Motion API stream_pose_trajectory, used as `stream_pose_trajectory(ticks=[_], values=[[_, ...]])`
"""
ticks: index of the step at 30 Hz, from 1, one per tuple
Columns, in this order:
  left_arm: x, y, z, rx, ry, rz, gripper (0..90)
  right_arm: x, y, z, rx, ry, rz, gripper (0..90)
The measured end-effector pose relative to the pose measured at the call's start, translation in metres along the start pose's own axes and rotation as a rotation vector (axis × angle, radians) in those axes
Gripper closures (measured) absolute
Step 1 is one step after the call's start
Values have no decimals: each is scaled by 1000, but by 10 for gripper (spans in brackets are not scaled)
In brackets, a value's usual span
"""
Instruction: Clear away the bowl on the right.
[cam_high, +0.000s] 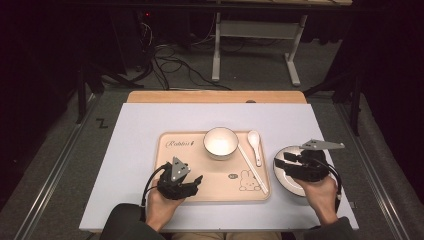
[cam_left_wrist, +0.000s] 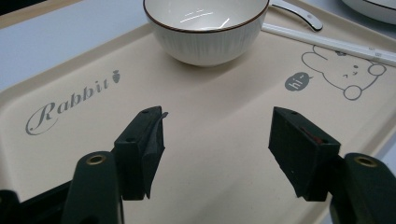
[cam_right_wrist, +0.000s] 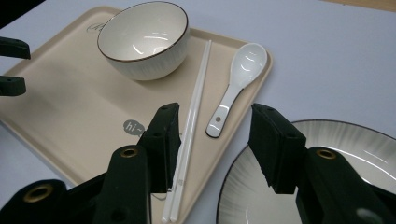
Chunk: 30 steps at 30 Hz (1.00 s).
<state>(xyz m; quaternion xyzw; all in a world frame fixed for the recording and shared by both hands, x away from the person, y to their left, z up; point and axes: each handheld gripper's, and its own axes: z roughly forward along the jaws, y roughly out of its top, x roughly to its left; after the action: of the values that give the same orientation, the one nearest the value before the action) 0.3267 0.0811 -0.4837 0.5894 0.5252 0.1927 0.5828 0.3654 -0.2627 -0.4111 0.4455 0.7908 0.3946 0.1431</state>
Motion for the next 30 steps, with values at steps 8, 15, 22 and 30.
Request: stream_pose_trajectory(ticks=[8,15,22,30], values=[[-2,0,-1,3,-26,-5,349,-17,-22,-17,-8,-20,53,542],[-3,-1,-1,7,-32,-11,340,-32,-35,-24,-16,-57,77,533],[-3,-2,0,12,-30,1,339,-44,-49,-30,-22,-106,89,540],[-2,-4,1,23,-30,12,339,-57,-62,-26,-14,-133,136,560]])
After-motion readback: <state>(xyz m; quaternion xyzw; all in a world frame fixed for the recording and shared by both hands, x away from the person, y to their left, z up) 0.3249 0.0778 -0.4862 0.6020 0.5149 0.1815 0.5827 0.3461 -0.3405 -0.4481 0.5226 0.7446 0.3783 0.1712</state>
